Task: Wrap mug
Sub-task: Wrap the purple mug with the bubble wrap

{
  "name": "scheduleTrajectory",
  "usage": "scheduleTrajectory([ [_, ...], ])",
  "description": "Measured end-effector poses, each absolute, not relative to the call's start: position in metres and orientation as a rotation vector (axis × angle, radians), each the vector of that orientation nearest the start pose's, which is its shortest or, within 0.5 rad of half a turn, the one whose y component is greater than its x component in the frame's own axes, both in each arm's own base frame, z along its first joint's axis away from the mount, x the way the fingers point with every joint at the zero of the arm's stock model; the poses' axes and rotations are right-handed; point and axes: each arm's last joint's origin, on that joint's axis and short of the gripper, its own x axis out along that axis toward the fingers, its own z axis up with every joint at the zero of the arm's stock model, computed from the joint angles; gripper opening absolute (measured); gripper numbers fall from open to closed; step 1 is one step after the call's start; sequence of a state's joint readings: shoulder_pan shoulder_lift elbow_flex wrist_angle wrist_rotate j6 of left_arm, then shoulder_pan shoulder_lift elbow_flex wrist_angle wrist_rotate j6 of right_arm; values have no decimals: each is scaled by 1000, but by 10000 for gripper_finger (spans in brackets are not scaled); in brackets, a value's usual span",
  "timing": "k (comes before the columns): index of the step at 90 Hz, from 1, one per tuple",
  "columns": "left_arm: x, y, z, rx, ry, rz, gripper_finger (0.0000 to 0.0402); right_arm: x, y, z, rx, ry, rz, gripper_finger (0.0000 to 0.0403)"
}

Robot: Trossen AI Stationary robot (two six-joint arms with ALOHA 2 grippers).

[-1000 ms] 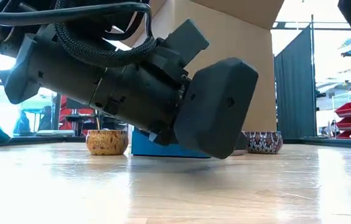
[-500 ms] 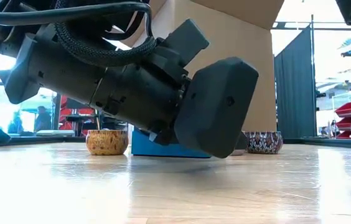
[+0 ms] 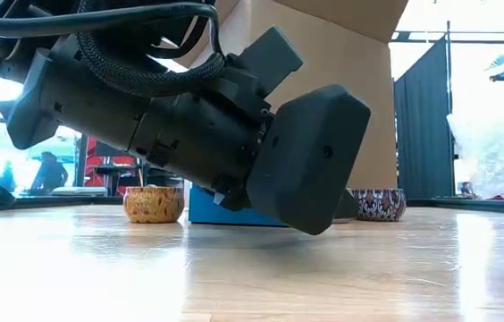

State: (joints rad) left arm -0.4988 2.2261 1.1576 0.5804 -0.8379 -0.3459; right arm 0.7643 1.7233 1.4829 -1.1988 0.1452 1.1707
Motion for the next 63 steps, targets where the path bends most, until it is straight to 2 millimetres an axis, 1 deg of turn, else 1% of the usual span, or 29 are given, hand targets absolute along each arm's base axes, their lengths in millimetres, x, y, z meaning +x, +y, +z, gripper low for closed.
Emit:
scheduleTrajectory([
  [6, 386, -186, 86, -34, 322, 392, 129, 233, 227, 278, 352, 1347, -291, 133],
  [11, 386, -186, 86, -33, 322, 391, 129, 230, 232, 281, 360, 1337, -275, 144],
  [19, 386, -186, 86, -33, 322, 391, 129, 225, 241, 282, 348, 1289, -247, 161],
  [24, 386, -186, 86, -33, 323, 390, 129, 223, 247, 279, 335, 1236, -232, 170],
  [36, 386, -186, 86, -33, 323, 390, 129, 216, 253, 265, 274, 1175, -246, 196],
  [46, 386, -186, 86, -33, 323, 390, 129, 213, 252, 247, 241, 1199, -264, 223],
  [63, 386, -186, 86, -34, 321, 390, 129, 217, 251, 212, 327, 1217, -203, 266],
])
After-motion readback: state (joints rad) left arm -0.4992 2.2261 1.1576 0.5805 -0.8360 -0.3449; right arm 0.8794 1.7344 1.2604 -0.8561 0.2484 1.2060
